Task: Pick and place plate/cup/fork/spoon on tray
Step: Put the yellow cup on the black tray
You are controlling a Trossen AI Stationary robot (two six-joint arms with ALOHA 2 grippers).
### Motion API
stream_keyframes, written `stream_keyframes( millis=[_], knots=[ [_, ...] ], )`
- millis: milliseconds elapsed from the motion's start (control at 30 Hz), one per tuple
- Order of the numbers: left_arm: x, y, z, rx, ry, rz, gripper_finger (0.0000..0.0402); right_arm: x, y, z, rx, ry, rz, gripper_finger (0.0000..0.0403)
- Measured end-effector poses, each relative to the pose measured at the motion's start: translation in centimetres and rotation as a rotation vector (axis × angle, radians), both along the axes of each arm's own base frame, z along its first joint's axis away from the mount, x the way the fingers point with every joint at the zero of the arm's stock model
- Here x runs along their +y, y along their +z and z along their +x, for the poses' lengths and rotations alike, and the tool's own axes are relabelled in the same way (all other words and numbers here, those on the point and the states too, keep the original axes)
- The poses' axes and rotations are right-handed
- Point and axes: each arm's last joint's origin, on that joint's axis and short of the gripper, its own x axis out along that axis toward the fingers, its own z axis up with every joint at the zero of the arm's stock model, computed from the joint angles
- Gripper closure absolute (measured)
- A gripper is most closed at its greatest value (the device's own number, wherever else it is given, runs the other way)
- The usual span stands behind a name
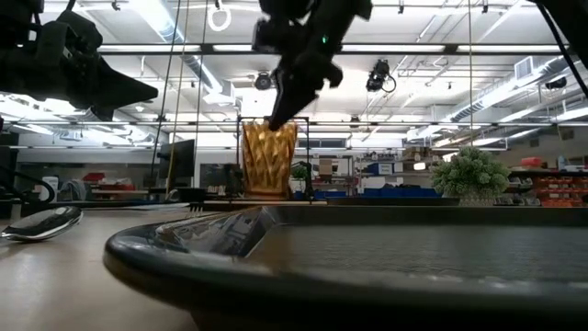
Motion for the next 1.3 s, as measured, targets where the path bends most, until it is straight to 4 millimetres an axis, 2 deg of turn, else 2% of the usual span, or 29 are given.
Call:
stream_keyframes(
  millis=[167,367,500,667,933,1300],
  knots=[
    [0.0,0.0,0.0,-0.005,0.000,-0.001,0.0390,2.2,2.2,-1.4,0.086,-0.071,0.027,0.0391],
    [0.0,0.1,0.1,-0.006,0.001,-0.002,0.0390,5.4,4.4,-5.0,0.105,-0.149,0.085,0.0391],
    [0.0,0.1,0.1,-0.006,0.000,-0.002,0.0390,7.5,5.3,-8.3,0.068,-0.186,0.139,0.0391],
    [0.0,0.1,0.1,-0.006,0.000,-0.002,0.0390,9.4,4.2,-13.0,0.052,-0.276,0.230,0.0391],
    [0.0,0.1,0.1,-0.007,0.000,-0.002,0.0390,10.9,2.4,-20.4,0.053,-0.517,0.342,0.0391],
    [0.0,0.1,0.1,-0.007,0.000,-0.002,0.0390,11.8,0.4,-27.3,0.144,-0.749,0.395,0.0389]
  ],
)
